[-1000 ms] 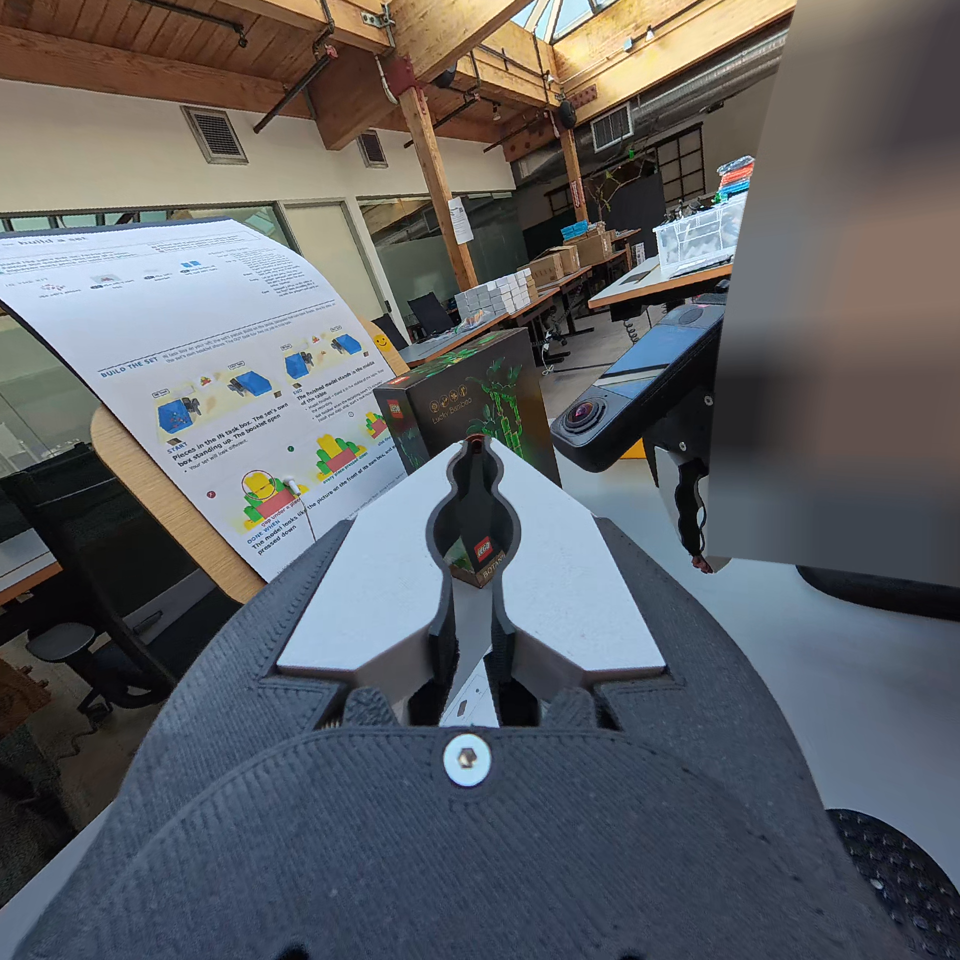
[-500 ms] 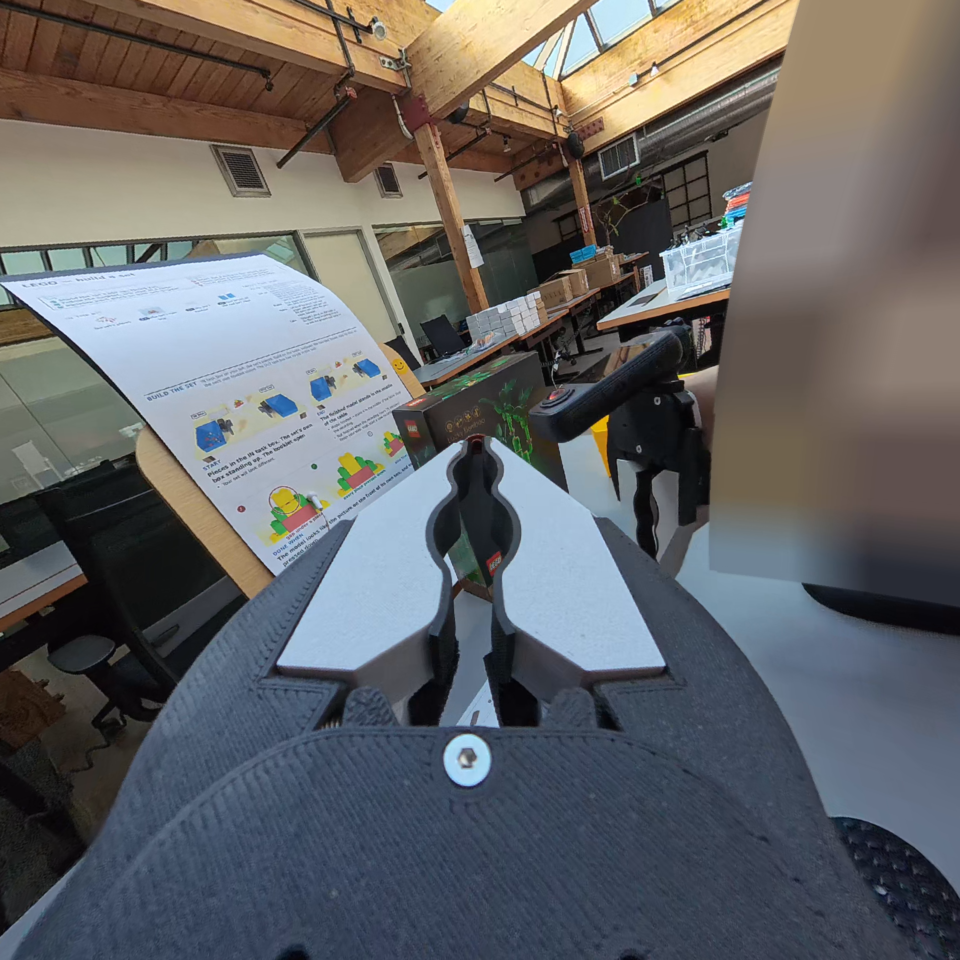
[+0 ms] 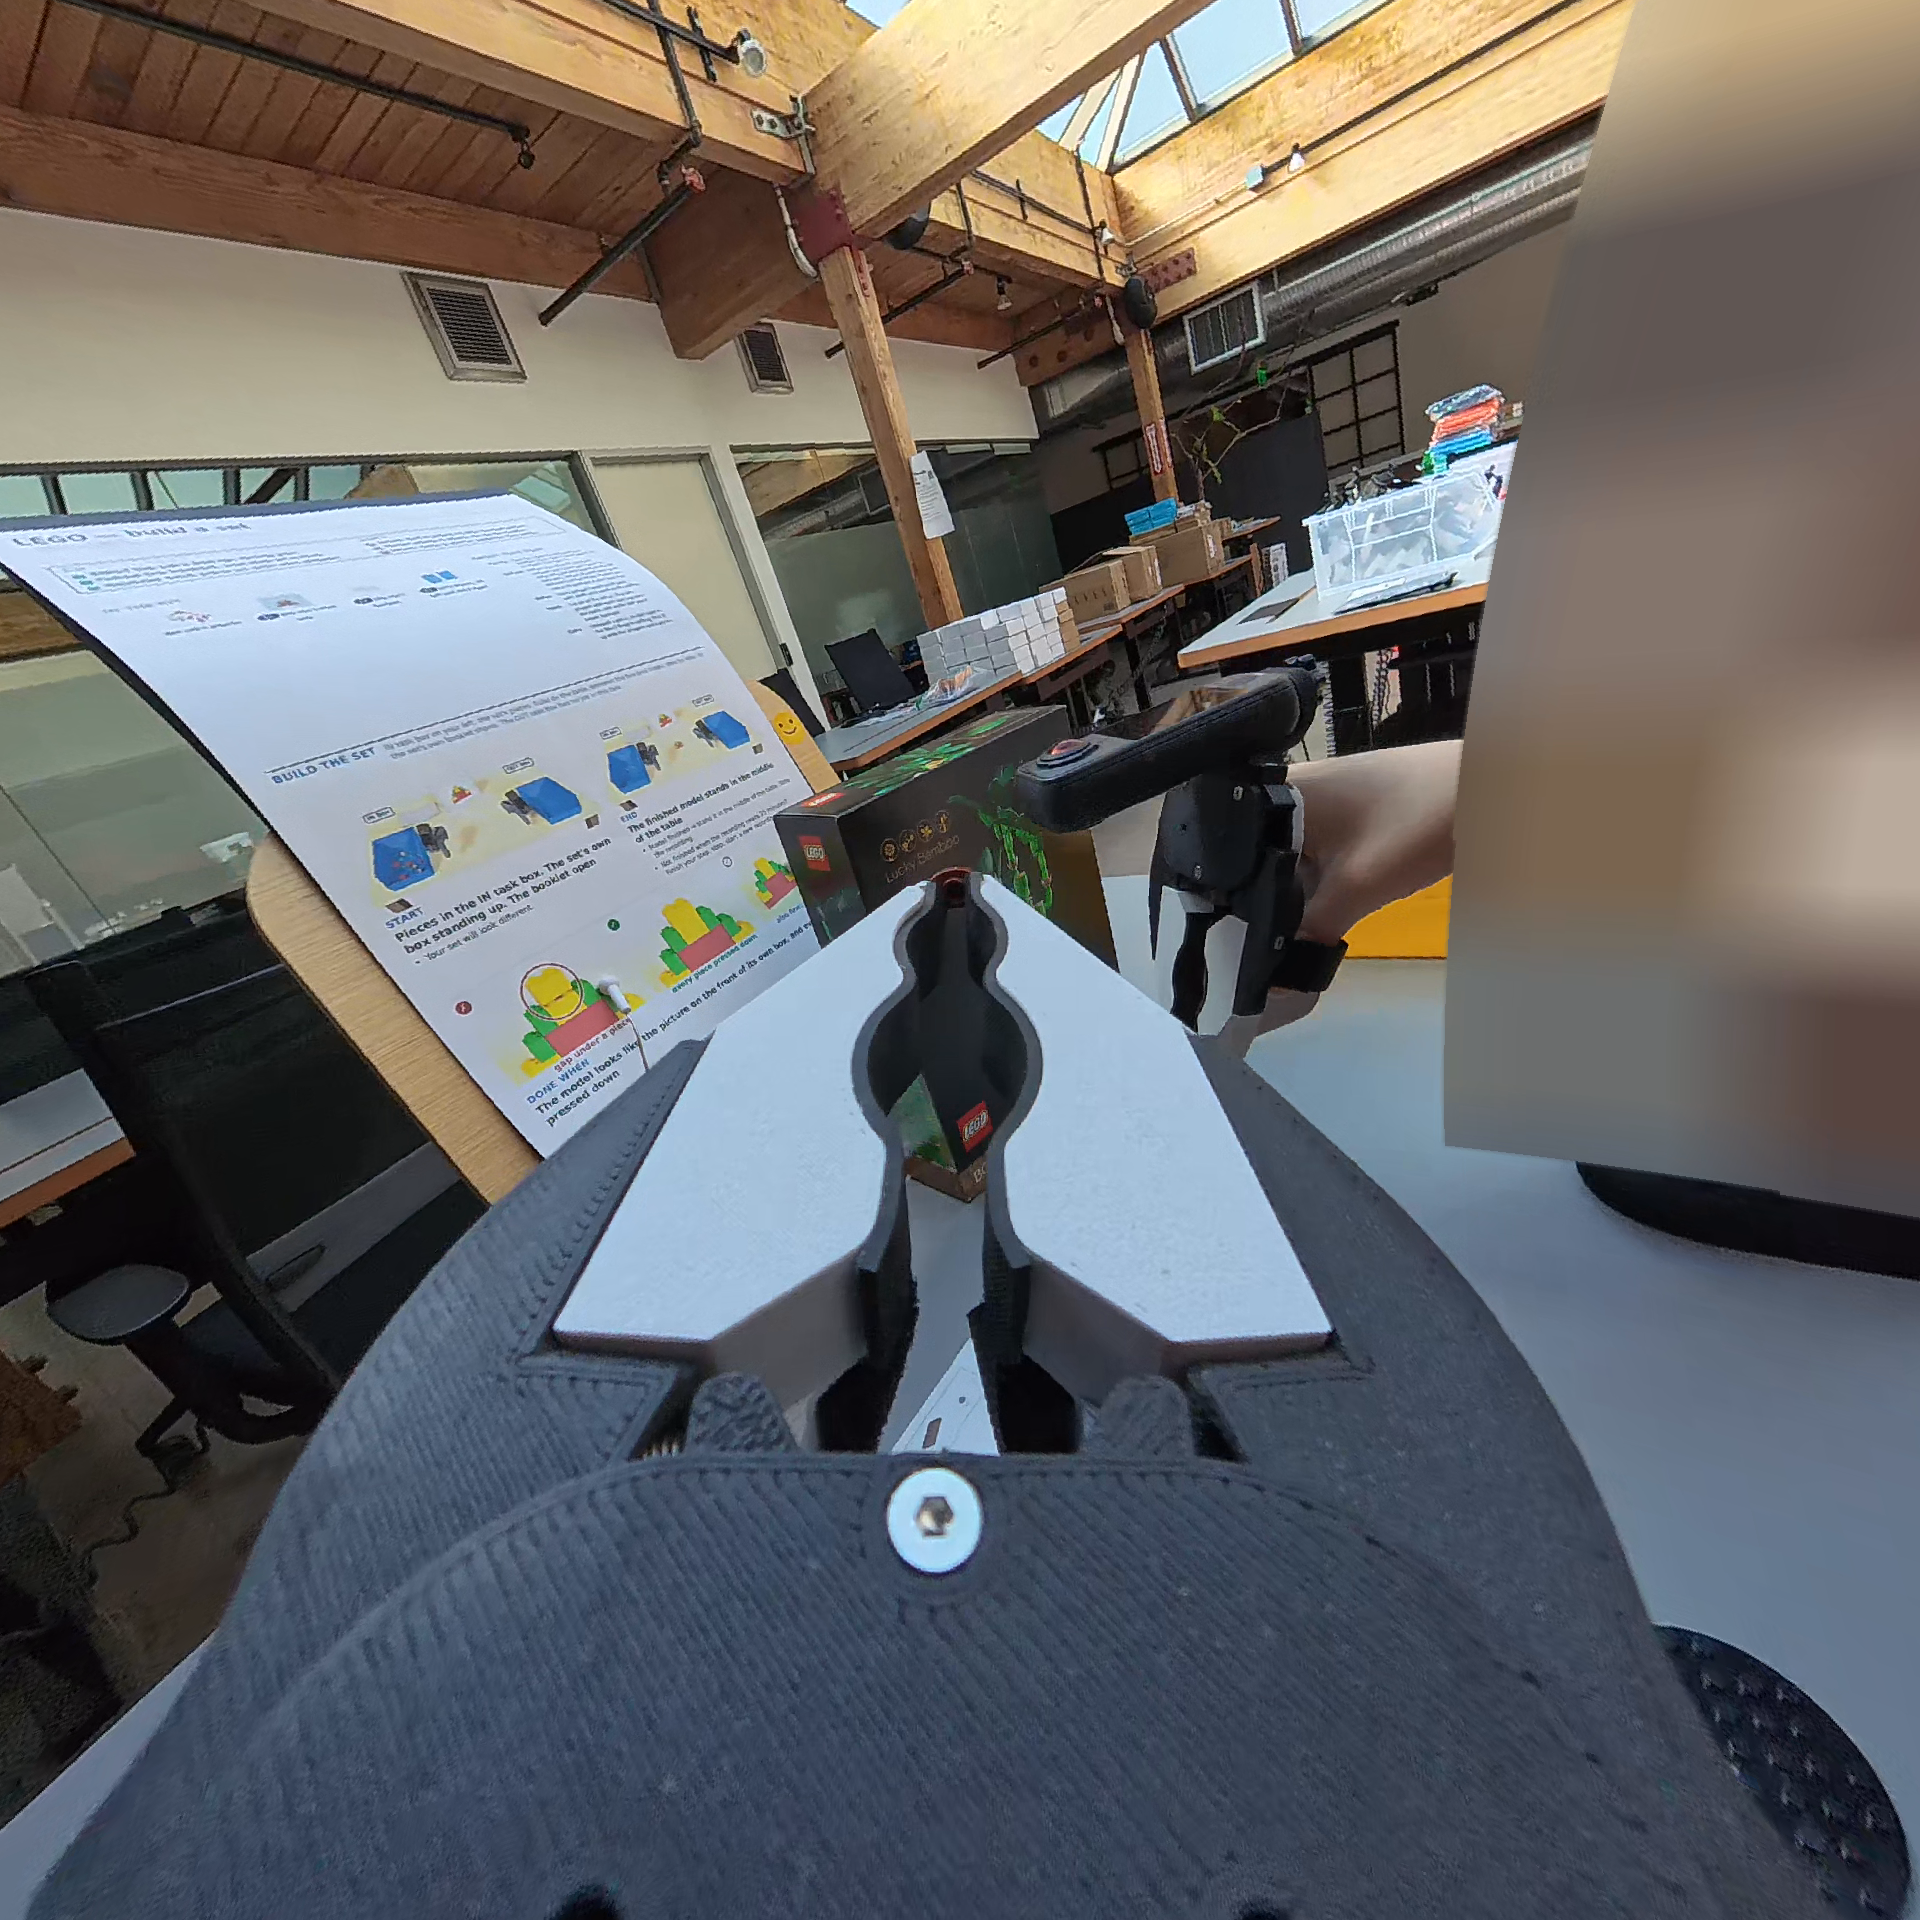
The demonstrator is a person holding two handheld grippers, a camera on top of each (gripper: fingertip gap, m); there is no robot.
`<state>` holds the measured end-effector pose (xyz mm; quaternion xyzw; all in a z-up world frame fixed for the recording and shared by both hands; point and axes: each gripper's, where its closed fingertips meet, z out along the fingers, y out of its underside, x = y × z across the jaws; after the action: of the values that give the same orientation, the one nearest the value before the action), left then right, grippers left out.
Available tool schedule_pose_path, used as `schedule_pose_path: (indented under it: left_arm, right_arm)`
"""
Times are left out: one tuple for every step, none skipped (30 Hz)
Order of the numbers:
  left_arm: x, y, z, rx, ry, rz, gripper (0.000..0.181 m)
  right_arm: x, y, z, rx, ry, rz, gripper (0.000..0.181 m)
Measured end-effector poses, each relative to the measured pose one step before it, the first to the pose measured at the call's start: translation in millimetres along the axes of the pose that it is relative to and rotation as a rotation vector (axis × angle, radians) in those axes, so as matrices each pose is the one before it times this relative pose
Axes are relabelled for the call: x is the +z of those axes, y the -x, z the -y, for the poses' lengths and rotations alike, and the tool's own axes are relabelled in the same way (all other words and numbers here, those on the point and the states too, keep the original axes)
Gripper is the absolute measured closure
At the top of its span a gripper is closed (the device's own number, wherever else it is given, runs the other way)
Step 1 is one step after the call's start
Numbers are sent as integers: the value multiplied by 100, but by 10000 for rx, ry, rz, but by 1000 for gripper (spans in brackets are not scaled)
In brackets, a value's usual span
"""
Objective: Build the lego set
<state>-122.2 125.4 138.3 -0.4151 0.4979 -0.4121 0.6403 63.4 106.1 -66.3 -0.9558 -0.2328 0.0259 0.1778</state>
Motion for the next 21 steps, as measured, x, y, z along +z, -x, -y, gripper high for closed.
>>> schedule_pose_path:
  left_arm:
    - [44, 33, -174, 27, 85, 17, 180]
    - [57, 38, -182, 23, 81, 20, 180]
    - [56, 45, -141, 10, 58, 20, 180]
    - [45, 18, -104, -8, 33, 7, 180]
    - [43, 11, -59, -20, 14, -6, 180]
    - [30, -8, -33, -16, 1, -10, 180]
    - [18, -6, -30, -8, 2, -7, 180]
    - [33, -14, -41, -4, 9, -12, 180]
    - [20, -11, -46, 0, 13, -14, 180]
    - [22, -12, -49, -4, 8, -10, 180]
    - [22, -22, -16, -12, -1, -19, 180]
    - [13, -38, -6, -12, -5, -25, 180]
    - [18, -46, -6, 0, -2, -22, 180]
    - [6, -47, -12, 17, 14, -19, 180]
    - [5, -22, -30, 35, 28, -3, 180]
    - [-11, -2, -27, 47, 36, 9, 180]
    - [-28, -1, -20, 47, 32, 7, 180]
    - [-40, 19, 18, 40, 11, 13, 180]
    - [-77, 27, 68, 20, -17, 12, 180]
    - [-78, 36, 104, -3, -35, 3, 180]
    - [-92, 41, 110, -16, -41, 4, 180]
  right_arm:
    - [129, 247, 210, -130, 5, -14, 166]
    - [33, 364, 347, -157, -93, 49, 166]
    - [-31, 602, 465, -188, -169, 184, 166]
    - [-74, 976, 580, -270, -253, 397, 166]
    - [-104, 1053, 635, -321, -295, 431, 166]
    - [-106, 1129, 722, -429, -328, 474, 166]
    - [-82, 1257, 812, -569, -410, 547, 166]
    - [-4, 1127, 795, -734, -419, 492, 166]
    - [134, 835, 539, -766, -353, 365, 166]
    - [251, 505, 206, -599, -255, 298, 166]
    - [350, 592, 3, -596, -168, 479, 166]
    - [444, 818, -20, -671, -320, 649, 166]
    - [454, 599, -47, -567, -437, 583, 166]
    - [389, 313, -55, -339, -445, 483, 166]
    - [231, 184, 61, -77, -473, 453, 166]
    - [115, 292, 161, 83, -472, 517, 166]
    - [52, 392, 119, 72, -388, 517, 166]
    - [26, 318, -92, -26, -230, 366, 166]
    - [4, 196, -289, -128, -75, 199, 166]
    - [32, 471, -420, -238, -8, 292, 166]
    - [62, 445, -469, -372, 7, 202, 166]
